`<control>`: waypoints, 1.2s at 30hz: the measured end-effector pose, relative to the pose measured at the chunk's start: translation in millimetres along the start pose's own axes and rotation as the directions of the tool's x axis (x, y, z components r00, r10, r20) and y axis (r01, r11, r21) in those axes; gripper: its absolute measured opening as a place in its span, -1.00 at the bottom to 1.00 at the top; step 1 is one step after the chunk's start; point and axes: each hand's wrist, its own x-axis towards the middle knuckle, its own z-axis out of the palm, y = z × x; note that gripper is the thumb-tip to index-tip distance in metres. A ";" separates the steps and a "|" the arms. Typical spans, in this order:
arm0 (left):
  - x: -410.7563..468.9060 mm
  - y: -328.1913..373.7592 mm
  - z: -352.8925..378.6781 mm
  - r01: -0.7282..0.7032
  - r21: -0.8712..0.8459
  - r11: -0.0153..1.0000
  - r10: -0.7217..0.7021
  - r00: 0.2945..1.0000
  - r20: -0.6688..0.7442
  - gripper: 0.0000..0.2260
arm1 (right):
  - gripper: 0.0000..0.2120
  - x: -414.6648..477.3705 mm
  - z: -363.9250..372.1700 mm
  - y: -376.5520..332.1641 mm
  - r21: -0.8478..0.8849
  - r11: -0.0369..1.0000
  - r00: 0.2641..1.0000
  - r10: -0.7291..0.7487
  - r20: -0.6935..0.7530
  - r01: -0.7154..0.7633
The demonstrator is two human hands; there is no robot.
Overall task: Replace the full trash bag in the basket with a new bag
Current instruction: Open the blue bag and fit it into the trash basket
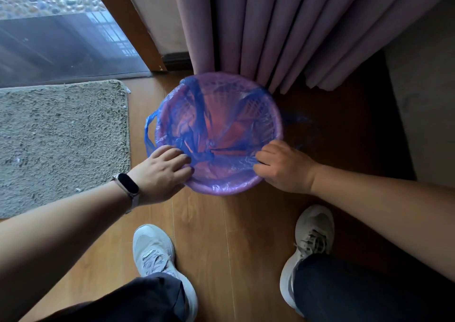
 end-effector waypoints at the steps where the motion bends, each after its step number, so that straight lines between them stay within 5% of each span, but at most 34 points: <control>1: -1.0 -0.2 -3.5 0.006 -0.011 1.000 -0.006 1.000 0.021 -0.75 | -0.89 0.8 -2.9 -0.3 0.005 1.000 1.000 0.010 0.019 -0.010; 5: -2.3 5.2 -21.2 0.128 -0.075 0.989 -0.126 0.991 0.036 -0.44 | -0.66 -1.6 -19.2 -5.5 0.072 0.988 0.990 0.134 0.040 -0.137; 8: 5.9 8.6 -26.3 0.415 -0.115 0.902 -0.424 0.903 -0.064 -0.47 | -0.58 5.2 -31.2 -9.4 0.132 0.928 0.931 0.359 -0.063 -0.349; 12: 21.6 -0.2 -25.7 0.676 -0.204 0.708 -0.694 0.720 -0.026 -0.44 | -0.48 23.4 -34.9 -2.5 0.245 0.662 0.673 0.738 -0.049 -0.709; 15: 29.6 -5.1 -23.4 0.741 -0.339 0.580 -0.776 0.629 0.049 -0.36 | -0.32 35.5 -29.3 4.8 0.309 0.482 0.535 0.837 0.114 -0.820; 19: 32.0 -6.6 -15.2 0.742 -0.480 0.469 -0.812 0.576 0.096 -0.30 | -0.22 52.4 -21.4 11.3 0.418 0.277 0.381 0.905 0.190 -0.865; 24: 31.0 -7.5 -7.1 0.690 -0.666 0.283 -0.852 0.500 0.156 -0.46 | -0.62 58.1 -15.5 13.6 0.566 0.089 0.238 0.952 0.194 -0.819; 29: 32.4 -8.1 1.4 0.628 -0.766 0.137 -0.871 0.445 0.208 -0.66 | -0.76 54.8 -8.3 16.4 0.701 -0.042 0.204 0.943 0.263 -0.711; 36: 31.5 -11.9 4.9 0.661 -0.735 0.148 -0.884 0.422 0.201 -0.75 | -0.81 52.5 -8.4 17.4 0.699 -0.031 0.208 0.944 0.254 -0.714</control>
